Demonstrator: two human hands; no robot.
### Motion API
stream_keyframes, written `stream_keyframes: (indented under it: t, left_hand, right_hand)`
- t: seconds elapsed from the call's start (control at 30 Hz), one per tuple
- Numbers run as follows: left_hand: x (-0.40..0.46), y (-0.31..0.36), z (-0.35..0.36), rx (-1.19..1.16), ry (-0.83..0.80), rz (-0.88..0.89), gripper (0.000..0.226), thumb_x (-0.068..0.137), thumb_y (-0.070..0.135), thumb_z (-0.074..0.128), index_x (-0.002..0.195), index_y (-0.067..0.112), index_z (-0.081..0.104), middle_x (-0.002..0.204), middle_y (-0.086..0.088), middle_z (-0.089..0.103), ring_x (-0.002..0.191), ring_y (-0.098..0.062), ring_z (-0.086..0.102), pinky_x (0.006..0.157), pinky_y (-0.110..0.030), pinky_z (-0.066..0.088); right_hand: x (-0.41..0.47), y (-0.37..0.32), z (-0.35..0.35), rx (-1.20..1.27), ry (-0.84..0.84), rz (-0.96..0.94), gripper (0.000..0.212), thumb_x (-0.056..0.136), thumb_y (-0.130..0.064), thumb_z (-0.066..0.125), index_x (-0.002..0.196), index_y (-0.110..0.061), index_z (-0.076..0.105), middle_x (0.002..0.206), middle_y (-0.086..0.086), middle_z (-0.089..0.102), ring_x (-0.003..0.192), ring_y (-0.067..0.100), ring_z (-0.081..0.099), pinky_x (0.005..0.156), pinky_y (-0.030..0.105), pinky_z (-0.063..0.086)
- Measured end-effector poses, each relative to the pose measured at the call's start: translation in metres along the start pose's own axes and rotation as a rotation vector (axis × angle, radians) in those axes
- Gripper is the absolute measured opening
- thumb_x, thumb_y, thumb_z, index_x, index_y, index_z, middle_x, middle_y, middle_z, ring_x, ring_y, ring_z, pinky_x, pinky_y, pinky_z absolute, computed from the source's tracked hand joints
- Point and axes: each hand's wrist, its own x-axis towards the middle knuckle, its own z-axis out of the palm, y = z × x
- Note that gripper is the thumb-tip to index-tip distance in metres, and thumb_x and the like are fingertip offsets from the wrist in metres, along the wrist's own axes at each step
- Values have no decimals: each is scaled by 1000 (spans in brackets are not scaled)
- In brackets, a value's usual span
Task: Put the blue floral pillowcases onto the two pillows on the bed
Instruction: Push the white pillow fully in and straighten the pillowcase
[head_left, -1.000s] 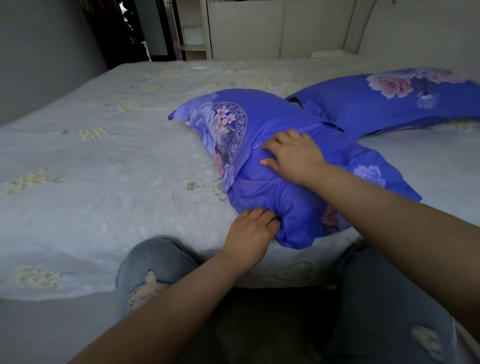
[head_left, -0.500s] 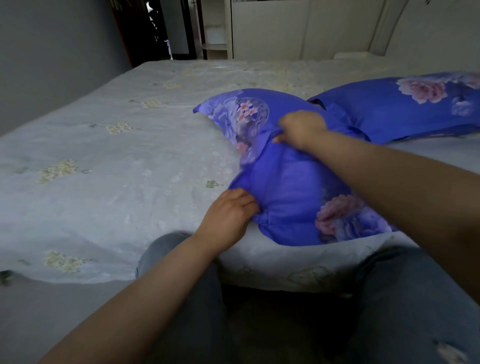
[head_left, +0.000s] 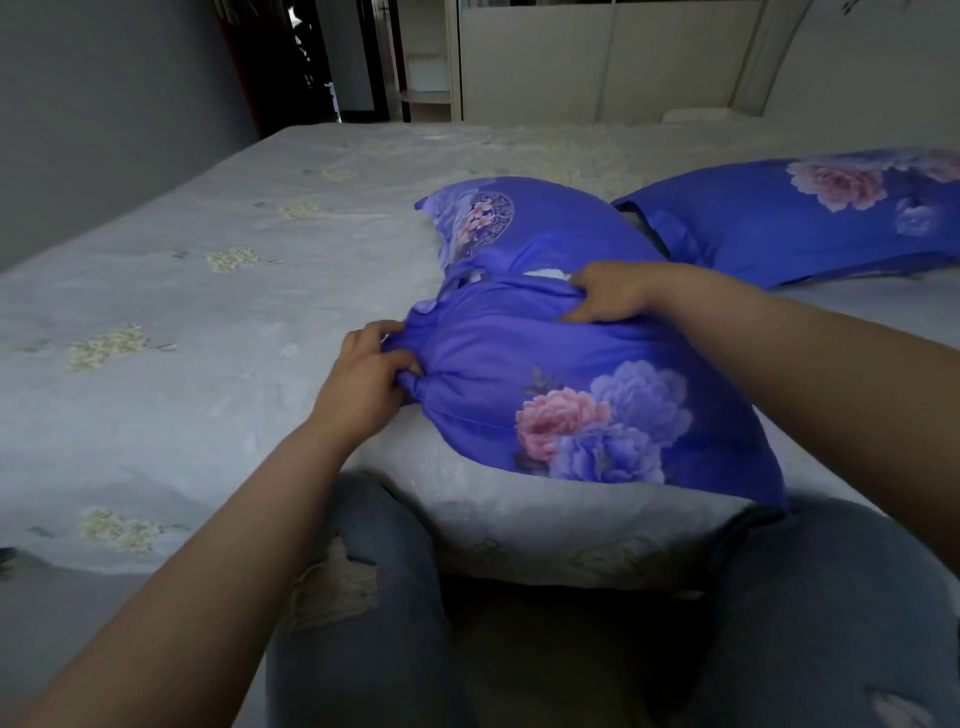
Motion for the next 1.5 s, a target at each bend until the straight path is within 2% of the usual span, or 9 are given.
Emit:
stream_keyframes:
  t: [0.2, 0.33, 0.43, 0.57, 0.77, 1.03, 1.2, 1.37, 1.5]
  left_hand:
    - [0, 15, -1, -125, -26, 3, 18, 69, 10, 80, 85, 15, 74, 135, -11, 45, 128, -33, 35, 99, -21, 24]
    - [2, 9, -22, -423, -561, -160, 44, 68, 58, 73, 100, 28, 71, 139, 1, 45, 134, -8, 33, 105, -22, 30]
    - [2, 10, -20, -693, -415, -507, 85, 60, 76, 64, 125, 21, 54, 136, 0, 49, 120, -15, 50, 95, -25, 41]
    - [9, 15, -1, -440, -445, -676, 63, 87, 58, 52, 117, 3, 59, 120, -15, 61, 102, -30, 61, 89, -36, 49]
    - [17, 41, 4, -237, -41, -516, 40, 101, 24, 35, 107, -9, 56, 117, -31, 57, 109, -41, 53, 87, -36, 38]
    - [28, 18, -4, -88, -137, -484, 41, 102, 24, 34, 112, -10, 54, 119, -32, 55, 109, -42, 52, 89, -38, 37]
    - [22, 9, -23, -14, -448, -415, 43, 102, 28, 35, 112, -6, 60, 121, -24, 59, 110, -31, 56, 87, -31, 38]
    - [-5, -4, -44, 36, -819, -374, 28, 95, 36, 52, 77, 16, 59, 76, -2, 57, 69, -17, 53, 57, -25, 43]
    - [21, 16, -42, 165, -353, -276, 31, 90, 27, 53, 121, 19, 55, 120, -8, 60, 108, -29, 57, 88, -35, 47]
  right_hand:
    - [6, 20, -3, -149, 532, 186, 23, 94, -26, 50, 108, -9, 54, 113, 20, 60, 103, 38, 56, 71, 36, 38]
    - [7, -5, 34, -189, 538, 200, 36, 90, -8, 41, 126, -5, 40, 121, 22, 53, 111, 37, 50, 92, 45, 36]
    - [-6, -20, 45, -137, 749, 116, 37, 90, -21, 51, 124, -6, 45, 125, 19, 47, 112, 37, 46, 99, 49, 31]
    - [-51, -59, 89, -86, 987, -331, 50, 86, -51, 50, 113, -9, 59, 118, 13, 58, 105, 33, 55, 92, 44, 39]
    - [-60, -40, 147, -580, 699, -373, 66, 88, -40, 49, 147, -26, 25, 151, 9, 35, 133, 44, 36, 101, 67, 28]
    - [-63, 6, 115, -367, 336, 60, 85, 88, -50, 54, 150, -35, -3, 160, 3, -2, 142, 42, 14, 109, 59, 18]
    - [-84, -16, 64, -360, 316, -45, 41, 90, -32, 52, 130, -29, 46, 129, 3, 57, 111, 27, 58, 84, 32, 44]
    - [-117, -34, 43, -442, -212, -216, 57, 89, -36, 56, 142, -27, 37, 146, 2, 41, 128, 25, 45, 103, 36, 39]
    - [-100, -22, 21, 20, 49, -194, 52, 84, -51, 62, 127, -23, 51, 125, -3, 57, 112, 20, 54, 90, 28, 42]
